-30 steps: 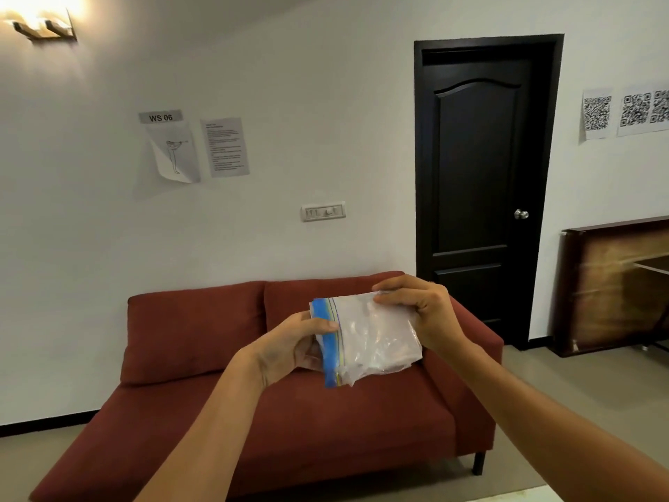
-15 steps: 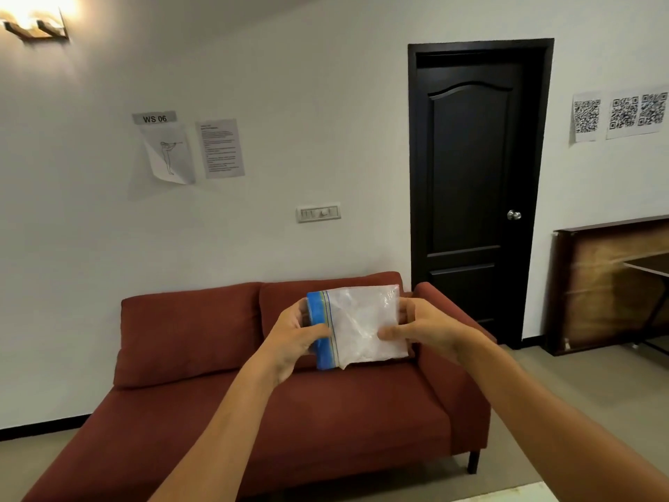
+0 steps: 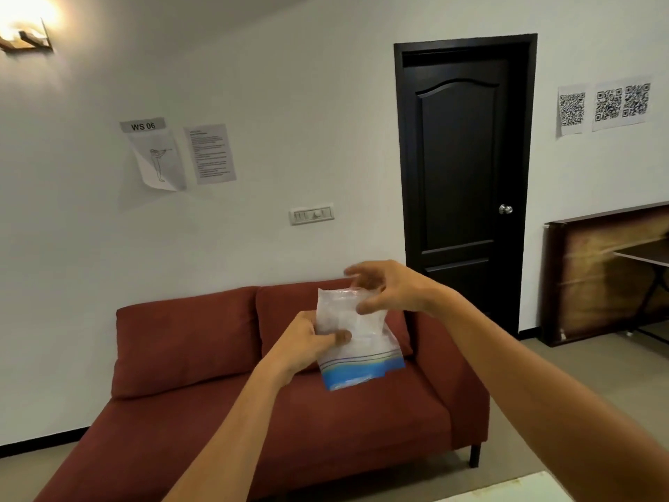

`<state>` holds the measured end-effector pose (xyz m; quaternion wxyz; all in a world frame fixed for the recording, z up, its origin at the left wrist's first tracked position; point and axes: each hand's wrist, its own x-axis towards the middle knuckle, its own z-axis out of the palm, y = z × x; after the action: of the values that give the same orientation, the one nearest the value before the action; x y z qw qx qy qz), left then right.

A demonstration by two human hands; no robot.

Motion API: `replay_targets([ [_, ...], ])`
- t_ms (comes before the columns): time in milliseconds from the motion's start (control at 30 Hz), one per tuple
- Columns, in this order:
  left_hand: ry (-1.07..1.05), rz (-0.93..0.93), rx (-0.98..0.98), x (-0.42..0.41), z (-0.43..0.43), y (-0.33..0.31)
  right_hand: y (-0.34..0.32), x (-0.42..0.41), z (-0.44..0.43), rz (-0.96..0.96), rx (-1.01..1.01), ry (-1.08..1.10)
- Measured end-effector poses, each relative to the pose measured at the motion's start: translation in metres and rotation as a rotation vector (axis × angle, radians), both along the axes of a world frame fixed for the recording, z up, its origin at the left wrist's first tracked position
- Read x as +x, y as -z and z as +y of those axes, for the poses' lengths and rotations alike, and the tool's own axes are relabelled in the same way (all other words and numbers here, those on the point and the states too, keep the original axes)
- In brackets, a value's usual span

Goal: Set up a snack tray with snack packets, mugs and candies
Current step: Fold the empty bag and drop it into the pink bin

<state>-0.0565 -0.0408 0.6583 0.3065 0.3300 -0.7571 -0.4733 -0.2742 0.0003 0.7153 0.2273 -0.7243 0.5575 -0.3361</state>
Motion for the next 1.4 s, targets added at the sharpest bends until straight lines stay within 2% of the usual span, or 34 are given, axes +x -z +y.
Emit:
replay_targets([
  [67,-0.064,0.134,0.050,0.000,0.003,0.009,0.025,-0.007,0.006,-0.422,0.056,0.088],
  [100,-0.091,0.185,0.066,0.000,0.005,0.013,0.039,-0.006,0.009,-0.548,0.129,0.121],
  [200,-0.114,0.246,0.096,-0.002,0.004,0.018,0.072,0.001,0.015,-0.619,0.327,0.080],
  [333,-0.075,0.224,0.082,0.000,0.000,0.015,0.073,-0.001,0.021,-0.751,0.330,0.007],
  [633,-0.007,0.153,0.009,0.003,-0.002,0.009,0.068,0.000,0.015,-0.699,0.217,-0.033],
  [767,0.005,0.110,0.020,0.011,-0.006,0.006,0.079,0.002,0.006,-0.712,0.066,-0.031],
  [867,0.030,0.119,0.145,0.020,-0.009,0.006,0.078,0.004,0.002,-0.722,-0.047,-0.052],
  [1000,0.085,0.311,0.386,0.029,-0.008,0.005,0.071,0.003,0.002,-0.654,-0.171,-0.115],
  [1133,0.190,0.466,0.548,0.031,-0.010,0.004,0.073,0.004,-0.009,-0.610,-0.256,-0.064],
  [1267,0.009,0.236,0.355,0.019,-0.008,0.001,0.085,-0.002,-0.018,-0.452,-0.360,0.020],
  [1333,-0.073,0.218,0.242,0.011,-0.007,0.003,0.088,-0.004,-0.016,-0.388,-0.399,0.043],
  [1400,-0.103,0.253,0.167,0.008,-0.010,0.009,0.088,-0.008,-0.008,-0.319,-0.346,0.057],
])
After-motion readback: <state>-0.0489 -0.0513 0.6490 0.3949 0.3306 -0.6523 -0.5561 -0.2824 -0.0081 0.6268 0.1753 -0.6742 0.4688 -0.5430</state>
